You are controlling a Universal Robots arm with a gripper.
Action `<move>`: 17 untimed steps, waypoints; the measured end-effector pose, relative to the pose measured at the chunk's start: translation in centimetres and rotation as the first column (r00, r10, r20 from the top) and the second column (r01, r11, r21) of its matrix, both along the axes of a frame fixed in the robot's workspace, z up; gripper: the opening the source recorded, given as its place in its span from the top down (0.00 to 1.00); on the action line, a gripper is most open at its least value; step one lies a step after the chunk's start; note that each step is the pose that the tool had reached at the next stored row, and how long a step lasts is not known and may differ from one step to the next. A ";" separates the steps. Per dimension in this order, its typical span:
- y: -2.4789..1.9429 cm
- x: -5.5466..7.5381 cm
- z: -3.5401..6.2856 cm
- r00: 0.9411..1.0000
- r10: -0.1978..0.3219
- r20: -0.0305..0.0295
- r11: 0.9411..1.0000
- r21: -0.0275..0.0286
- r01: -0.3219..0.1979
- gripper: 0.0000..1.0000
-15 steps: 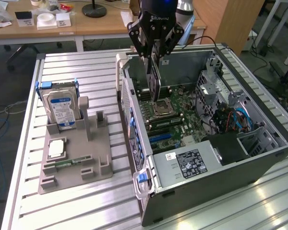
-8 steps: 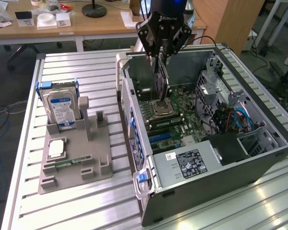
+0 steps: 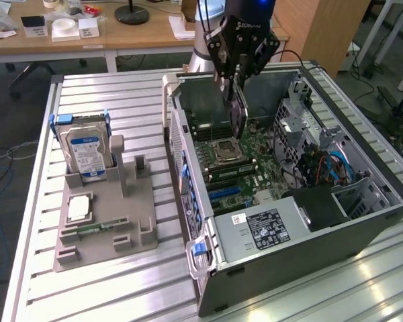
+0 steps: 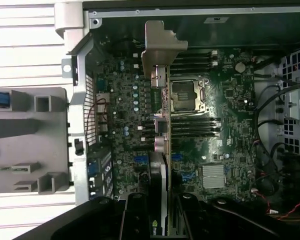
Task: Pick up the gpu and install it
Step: 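Pick up the gpu and move the gpu toward the slot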
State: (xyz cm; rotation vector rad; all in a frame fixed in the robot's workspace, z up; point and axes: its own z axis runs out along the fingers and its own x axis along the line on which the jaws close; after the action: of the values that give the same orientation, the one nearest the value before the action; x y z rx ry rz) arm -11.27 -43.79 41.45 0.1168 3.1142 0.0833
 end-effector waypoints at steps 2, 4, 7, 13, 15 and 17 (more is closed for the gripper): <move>0.00 0.6 0.00 1.000 0.000 0.000 1.000 0.000 0.000 0.73; 0.00 1.3 0.00 1.000 0.000 0.000 1.000 0.000 0.000 0.73; 0.00 2.2 0.00 1.000 0.000 0.000 1.000 0.000 0.000 0.73; 0.00 4.0 0.00 1.000 0.000 0.000 1.000 0.000 0.000 0.73; 0.00 4.7 0.00 1.000 0.000 0.000 1.000 0.000 0.000 0.73; 0.00 5.3 0.00 1.000 0.000 0.000 1.000 0.000 0.000 0.73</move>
State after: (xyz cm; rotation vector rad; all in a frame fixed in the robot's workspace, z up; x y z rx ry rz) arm -5.97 -43.79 41.45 0.1168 3.1142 0.0834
